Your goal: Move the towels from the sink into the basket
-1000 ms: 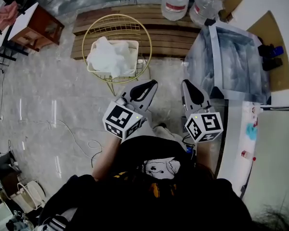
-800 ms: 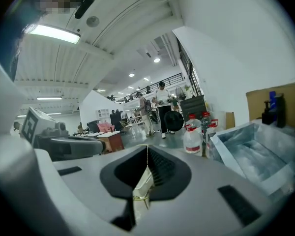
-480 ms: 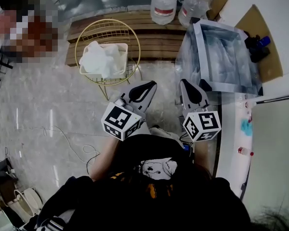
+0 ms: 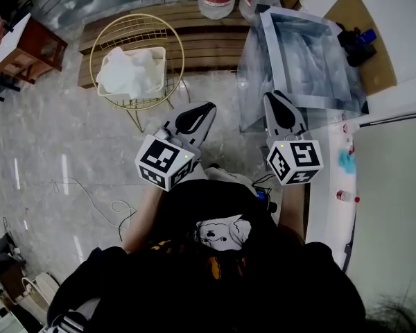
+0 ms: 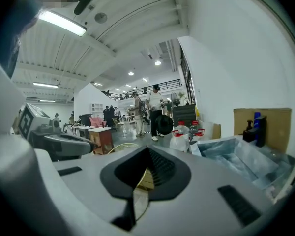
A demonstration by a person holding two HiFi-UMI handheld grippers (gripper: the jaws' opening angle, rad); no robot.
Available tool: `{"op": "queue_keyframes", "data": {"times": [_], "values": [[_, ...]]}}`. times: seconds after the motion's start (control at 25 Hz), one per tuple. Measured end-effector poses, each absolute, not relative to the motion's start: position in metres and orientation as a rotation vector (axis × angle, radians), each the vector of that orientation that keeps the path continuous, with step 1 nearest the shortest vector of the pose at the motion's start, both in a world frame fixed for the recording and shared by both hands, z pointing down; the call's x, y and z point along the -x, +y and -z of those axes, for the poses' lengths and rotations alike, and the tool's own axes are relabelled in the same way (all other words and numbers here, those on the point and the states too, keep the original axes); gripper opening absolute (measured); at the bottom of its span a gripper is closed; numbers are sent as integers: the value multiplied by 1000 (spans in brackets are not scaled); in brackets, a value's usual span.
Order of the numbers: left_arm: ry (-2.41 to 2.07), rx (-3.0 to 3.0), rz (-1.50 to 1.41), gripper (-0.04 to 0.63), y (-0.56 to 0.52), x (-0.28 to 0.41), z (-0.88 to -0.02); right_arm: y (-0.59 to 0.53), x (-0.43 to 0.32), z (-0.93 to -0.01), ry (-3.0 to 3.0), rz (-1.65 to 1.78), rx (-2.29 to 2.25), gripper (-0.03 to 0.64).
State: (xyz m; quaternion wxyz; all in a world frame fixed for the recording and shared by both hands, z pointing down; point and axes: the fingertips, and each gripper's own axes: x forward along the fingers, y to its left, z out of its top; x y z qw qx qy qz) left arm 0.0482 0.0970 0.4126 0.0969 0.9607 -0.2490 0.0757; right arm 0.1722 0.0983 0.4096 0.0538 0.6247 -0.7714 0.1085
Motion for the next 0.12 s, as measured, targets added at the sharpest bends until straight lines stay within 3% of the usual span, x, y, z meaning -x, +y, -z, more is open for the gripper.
{"op": "queue_keyframes", "data": {"times": [0.12], "values": [[-723,-2848,-226,18,102,-56,-417,101,-187,-410,-2315,-306,-1922,5]]}}
